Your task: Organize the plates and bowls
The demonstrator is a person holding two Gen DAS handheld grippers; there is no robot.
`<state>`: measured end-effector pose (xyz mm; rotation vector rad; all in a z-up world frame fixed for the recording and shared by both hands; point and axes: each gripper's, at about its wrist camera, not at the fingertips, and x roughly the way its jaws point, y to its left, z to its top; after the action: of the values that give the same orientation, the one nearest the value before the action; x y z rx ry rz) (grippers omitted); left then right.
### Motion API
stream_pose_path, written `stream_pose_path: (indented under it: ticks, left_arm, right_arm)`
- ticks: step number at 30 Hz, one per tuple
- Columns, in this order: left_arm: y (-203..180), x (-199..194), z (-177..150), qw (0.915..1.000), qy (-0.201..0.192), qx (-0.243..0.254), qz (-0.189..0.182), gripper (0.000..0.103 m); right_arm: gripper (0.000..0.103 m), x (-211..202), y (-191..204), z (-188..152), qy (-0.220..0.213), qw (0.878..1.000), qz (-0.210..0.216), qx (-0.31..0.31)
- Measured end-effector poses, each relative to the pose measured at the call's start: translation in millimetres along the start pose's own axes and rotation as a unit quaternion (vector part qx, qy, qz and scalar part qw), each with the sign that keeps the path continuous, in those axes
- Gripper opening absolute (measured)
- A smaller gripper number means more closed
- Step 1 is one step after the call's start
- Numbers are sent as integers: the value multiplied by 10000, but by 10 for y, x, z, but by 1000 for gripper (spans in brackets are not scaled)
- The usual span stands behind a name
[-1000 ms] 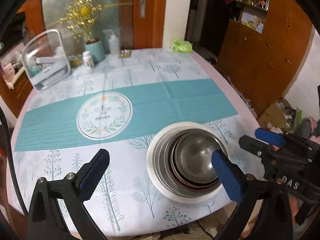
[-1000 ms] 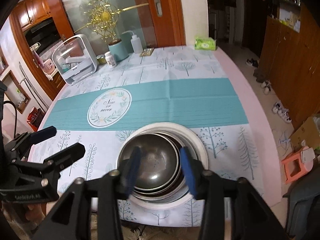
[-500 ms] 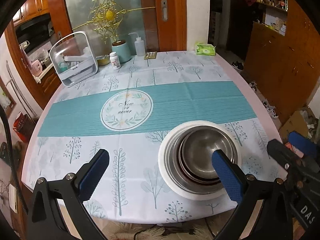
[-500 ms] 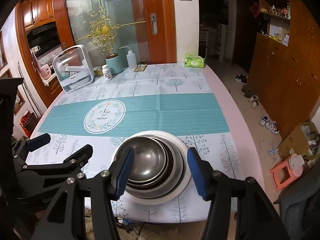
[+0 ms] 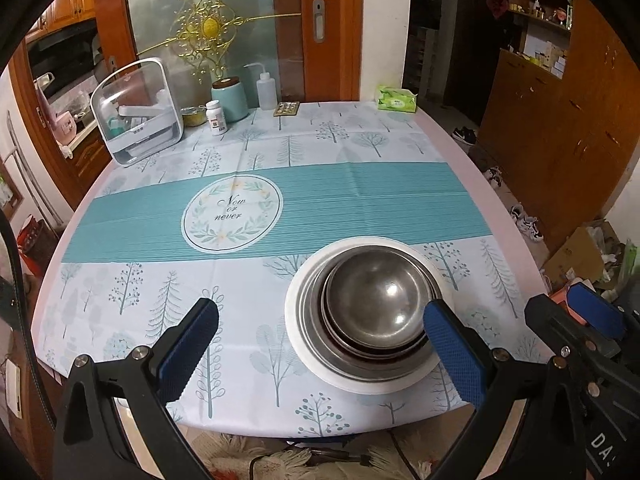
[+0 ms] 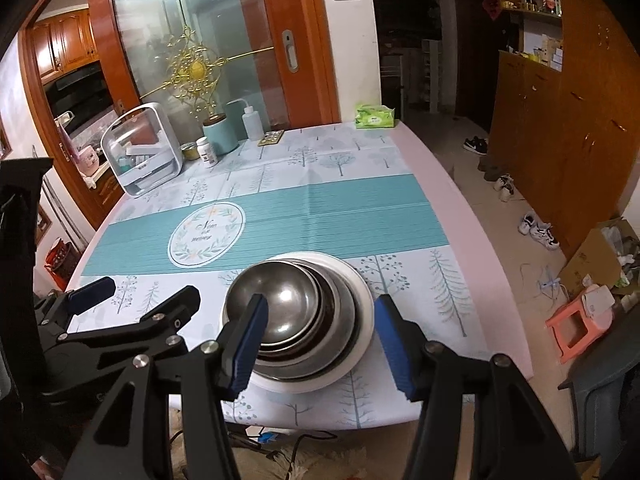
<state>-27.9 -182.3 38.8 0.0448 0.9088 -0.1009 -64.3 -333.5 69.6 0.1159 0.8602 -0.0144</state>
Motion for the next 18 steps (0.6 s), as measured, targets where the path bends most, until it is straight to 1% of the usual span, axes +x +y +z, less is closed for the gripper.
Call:
stream_pose_path:
  ticks: [4,11,18]
  left_arm:
    - [-35,-22,-12,10000,-40,-8,43,102]
    - [-42,-68,-42,9998,-104,-86,145,102]
    - [-33,-74,-42,9997,-99,-150,161,102]
  right_arm:
    - [56,-19,-37,-16,-14,10000,-23,20]
    - [56,-28,-67,-19,0,10000,65,42]
    - [56,-14,-63,-13,4,10000,95,7]
